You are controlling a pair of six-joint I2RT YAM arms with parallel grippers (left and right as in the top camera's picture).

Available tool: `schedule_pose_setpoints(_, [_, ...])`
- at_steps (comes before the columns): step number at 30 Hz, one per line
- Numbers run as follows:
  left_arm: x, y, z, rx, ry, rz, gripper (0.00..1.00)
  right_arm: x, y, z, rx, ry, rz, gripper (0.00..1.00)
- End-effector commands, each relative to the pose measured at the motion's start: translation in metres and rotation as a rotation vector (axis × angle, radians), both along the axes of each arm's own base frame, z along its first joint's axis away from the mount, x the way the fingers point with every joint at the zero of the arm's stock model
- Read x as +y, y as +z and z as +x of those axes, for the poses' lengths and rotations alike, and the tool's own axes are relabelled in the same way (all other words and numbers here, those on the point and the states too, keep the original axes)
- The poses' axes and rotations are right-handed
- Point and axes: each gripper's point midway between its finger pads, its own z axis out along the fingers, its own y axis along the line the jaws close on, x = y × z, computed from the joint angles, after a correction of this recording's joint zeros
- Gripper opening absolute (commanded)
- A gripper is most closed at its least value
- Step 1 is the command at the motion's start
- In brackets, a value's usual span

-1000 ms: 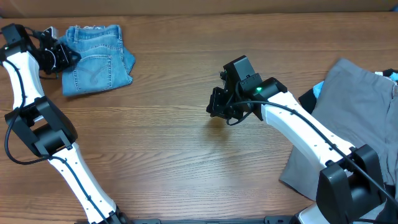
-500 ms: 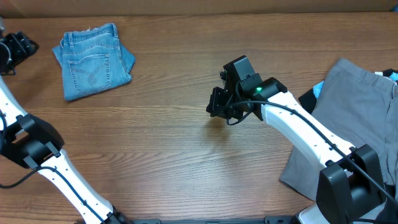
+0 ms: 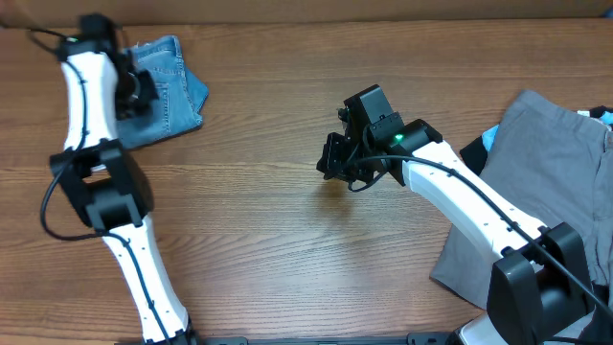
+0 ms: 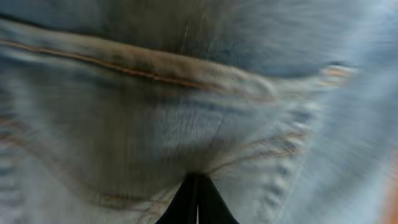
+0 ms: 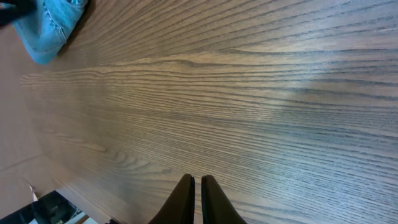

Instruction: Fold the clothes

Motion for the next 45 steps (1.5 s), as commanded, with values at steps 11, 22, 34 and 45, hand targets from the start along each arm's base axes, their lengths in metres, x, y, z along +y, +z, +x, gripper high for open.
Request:
schedule_pose_setpoints(11, [0.08,-0.033,-0.005,-0.064,0.177,0.095,0.05,-0.001,0.003,0.001,-0.014,-0.001,-0.004,0.09])
schedule_pose_setpoints(22, [0.054,0.088,0.003,-0.186,0.07,-0.006,0.36,-0.013,0.011,0.005,-0.081,0.04,-0.032,0.1])
schedule_pose_setpoints(34, [-0.069,0.308,-0.063,-0.498,-0.209,0.149,0.71,-0.068,0.154,0.029,-0.61,0.032,-0.114,0.24])
schedule_pose_setpoints(45, [-0.196,0.35,-0.132,-0.54,-0.421,0.143,1.0,-0.137,0.267,-0.005,-0.92,-0.175,-0.127,1.0])
